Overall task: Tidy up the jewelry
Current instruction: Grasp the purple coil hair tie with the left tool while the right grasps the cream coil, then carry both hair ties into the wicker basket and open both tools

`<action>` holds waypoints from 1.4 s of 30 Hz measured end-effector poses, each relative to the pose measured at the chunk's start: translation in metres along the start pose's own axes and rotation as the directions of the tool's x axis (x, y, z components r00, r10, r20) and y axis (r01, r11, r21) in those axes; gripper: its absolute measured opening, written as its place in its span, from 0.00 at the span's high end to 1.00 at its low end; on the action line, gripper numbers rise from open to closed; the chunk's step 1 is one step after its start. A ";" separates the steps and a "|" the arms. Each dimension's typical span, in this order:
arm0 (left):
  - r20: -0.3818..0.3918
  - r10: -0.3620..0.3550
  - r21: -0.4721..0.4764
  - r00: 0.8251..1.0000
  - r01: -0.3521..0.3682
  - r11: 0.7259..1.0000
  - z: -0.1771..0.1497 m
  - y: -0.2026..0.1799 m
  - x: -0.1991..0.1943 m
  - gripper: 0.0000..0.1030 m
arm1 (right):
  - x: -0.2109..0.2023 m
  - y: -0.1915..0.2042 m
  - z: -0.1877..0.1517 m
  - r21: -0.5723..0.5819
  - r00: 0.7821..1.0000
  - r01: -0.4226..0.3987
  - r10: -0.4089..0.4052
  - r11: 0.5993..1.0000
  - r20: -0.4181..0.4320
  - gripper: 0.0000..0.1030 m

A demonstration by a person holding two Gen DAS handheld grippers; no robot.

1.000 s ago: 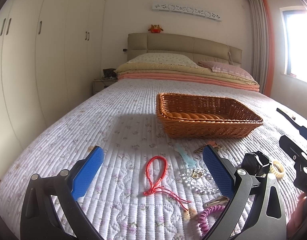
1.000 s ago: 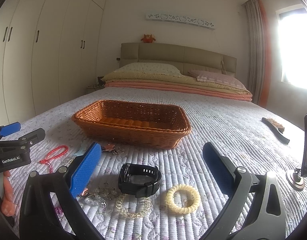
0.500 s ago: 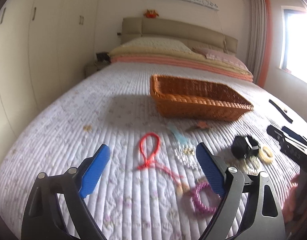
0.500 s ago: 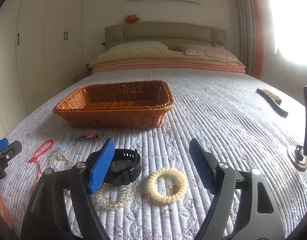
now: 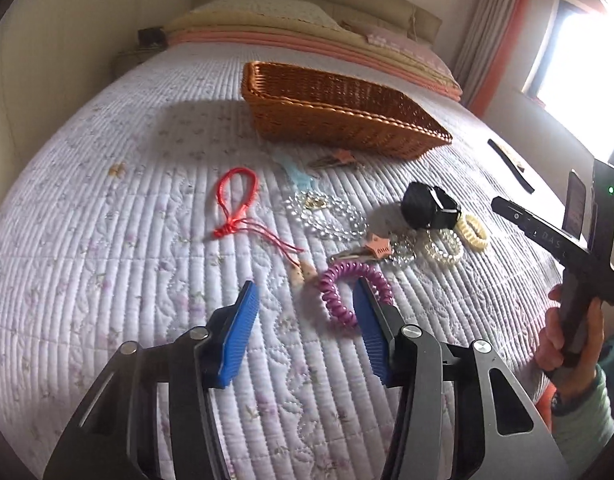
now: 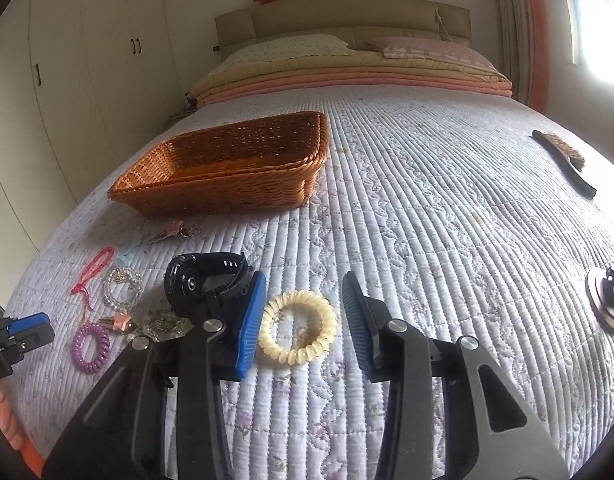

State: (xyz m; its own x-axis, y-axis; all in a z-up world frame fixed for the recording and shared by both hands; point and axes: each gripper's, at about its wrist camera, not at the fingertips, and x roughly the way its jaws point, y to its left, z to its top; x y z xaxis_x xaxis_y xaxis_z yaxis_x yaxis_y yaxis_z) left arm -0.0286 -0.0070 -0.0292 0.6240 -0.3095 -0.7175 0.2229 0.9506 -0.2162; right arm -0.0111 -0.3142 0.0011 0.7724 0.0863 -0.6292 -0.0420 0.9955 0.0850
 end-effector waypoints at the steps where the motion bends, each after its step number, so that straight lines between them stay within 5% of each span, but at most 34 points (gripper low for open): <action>1: -0.010 0.003 0.004 1.000 -0.003 1.000 -0.002 -0.003 0.003 0.61 | 0.002 0.000 -0.002 -0.018 1.000 0.004 -0.004 1.000 -0.023 0.70; 10: -0.066 0.045 -0.011 0.997 -0.046 0.999 -0.006 -0.007 0.019 0.67 | 0.043 -0.004 -0.008 -0.037 0.979 0.050 -0.057 0.998 -0.194 0.74; 15: -0.061 0.051 -0.005 0.997 -0.051 0.999 -0.003 -0.013 0.023 0.66 | 0.049 0.011 -0.012 -0.108 0.978 0.080 -0.099 0.991 -0.183 0.86; 24: -0.057 -0.041 -0.064 0.998 0.038 0.997 0.011 -0.011 0.023 0.65 | 0.046 0.011 -0.011 -0.107 0.981 0.065 -0.083 0.992 -0.173 0.87; 29: -0.100 0.079 -0.001 0.992 -0.079 0.997 0.013 -0.024 0.039 0.66 | 0.042 0.011 -0.013 -0.112 0.984 0.060 -0.078 0.992 -0.163 0.90; 31: -0.076 0.158 0.061 0.985 -0.153 0.986 0.009 -0.034 0.042 0.74 | 0.038 0.013 -0.014 -0.113 0.985 0.052 -0.069 0.992 -0.156 0.90; 32: -0.066 0.181 0.086 0.981 -0.176 0.981 0.007 -0.039 0.043 0.91 | 0.036 0.014 -0.015 -0.114 0.986 0.048 -0.065 0.992 -0.151 0.90; 36: -0.031 0.178 0.072 0.984 -0.175 0.982 0.006 -0.038 0.035 0.92 | 0.028 0.016 -0.015 -0.117 0.990 0.038 -0.053 0.992 -0.128 0.90; 42: 0.142 0.102 0.049 0.985 -0.110 0.993 0.036 -0.038 -0.010 0.92 | -0.015 0.022 0.015 -0.094 0.999 -0.029 0.030 0.995 0.014 0.90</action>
State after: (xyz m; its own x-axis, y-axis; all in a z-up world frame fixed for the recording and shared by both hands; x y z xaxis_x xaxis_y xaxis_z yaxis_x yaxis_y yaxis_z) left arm -0.0166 -0.0413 0.0097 0.7432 -0.2113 -0.6348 0.1897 0.9764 -0.1029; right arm -0.0144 -0.2938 0.0241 0.7795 0.1156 -0.6157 -0.1233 0.9919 0.0301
